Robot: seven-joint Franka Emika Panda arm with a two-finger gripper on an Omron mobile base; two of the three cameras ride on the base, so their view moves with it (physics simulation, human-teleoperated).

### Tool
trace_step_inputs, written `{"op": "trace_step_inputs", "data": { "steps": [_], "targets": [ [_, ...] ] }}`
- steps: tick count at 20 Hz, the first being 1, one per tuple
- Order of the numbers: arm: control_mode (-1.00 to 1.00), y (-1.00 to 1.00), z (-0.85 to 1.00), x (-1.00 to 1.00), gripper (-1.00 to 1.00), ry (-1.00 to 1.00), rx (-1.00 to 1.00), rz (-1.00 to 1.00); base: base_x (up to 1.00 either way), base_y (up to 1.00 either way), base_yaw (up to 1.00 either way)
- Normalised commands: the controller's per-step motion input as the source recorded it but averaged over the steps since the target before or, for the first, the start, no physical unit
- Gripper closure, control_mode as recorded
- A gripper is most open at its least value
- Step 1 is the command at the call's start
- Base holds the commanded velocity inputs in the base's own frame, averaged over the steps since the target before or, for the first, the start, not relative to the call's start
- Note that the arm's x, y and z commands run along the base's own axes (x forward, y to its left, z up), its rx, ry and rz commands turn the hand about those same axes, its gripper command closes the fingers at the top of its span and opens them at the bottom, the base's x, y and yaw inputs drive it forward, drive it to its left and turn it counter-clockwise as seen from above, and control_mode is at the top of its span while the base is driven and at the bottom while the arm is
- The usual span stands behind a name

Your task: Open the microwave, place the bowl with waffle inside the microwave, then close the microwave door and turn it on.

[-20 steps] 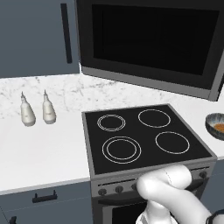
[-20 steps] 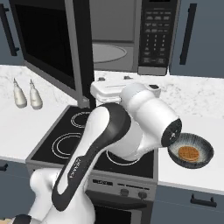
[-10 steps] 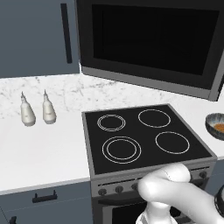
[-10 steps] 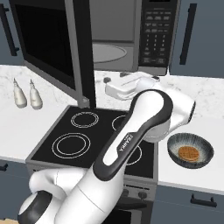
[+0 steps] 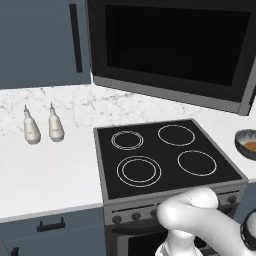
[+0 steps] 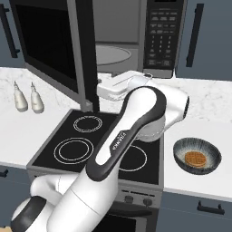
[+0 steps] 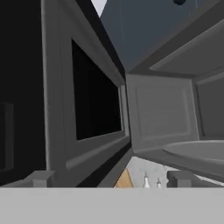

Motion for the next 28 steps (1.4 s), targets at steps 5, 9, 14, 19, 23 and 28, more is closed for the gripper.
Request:
{"op": "trace_step_inputs", "data": {
  "steps": [5,9,14,19,23,28],
  "targets": [
    [-1.0,0.34,0.0,-0.83,-1.0,-0.05,0.0,0.13,0.0,0.0,0.0],
    [-1.0,0.76,0.0,-0.99,-1.0,0.0,-0.04,0.13,0.0,0.0,0.0],
    [-1.0,1.0,0.0,-0.51,-1.0,0.0,-0.1,0.0,0.0,0.0,0.0],
    [-1.0,1.0,-0.01,-0.1,-1.0,0.0,-0.09,0.06,0.0,0.0,0.0],
    [-1.0,1.0,-0.02,0.0,-1.0,0.01,-0.1,0.1,0.0,0.0,0.0],
    [-1.0,1.0,0.0,0.12,-1.0,0.02,-0.13,0.09,0.0,0.0,0.0]
  ]
}}
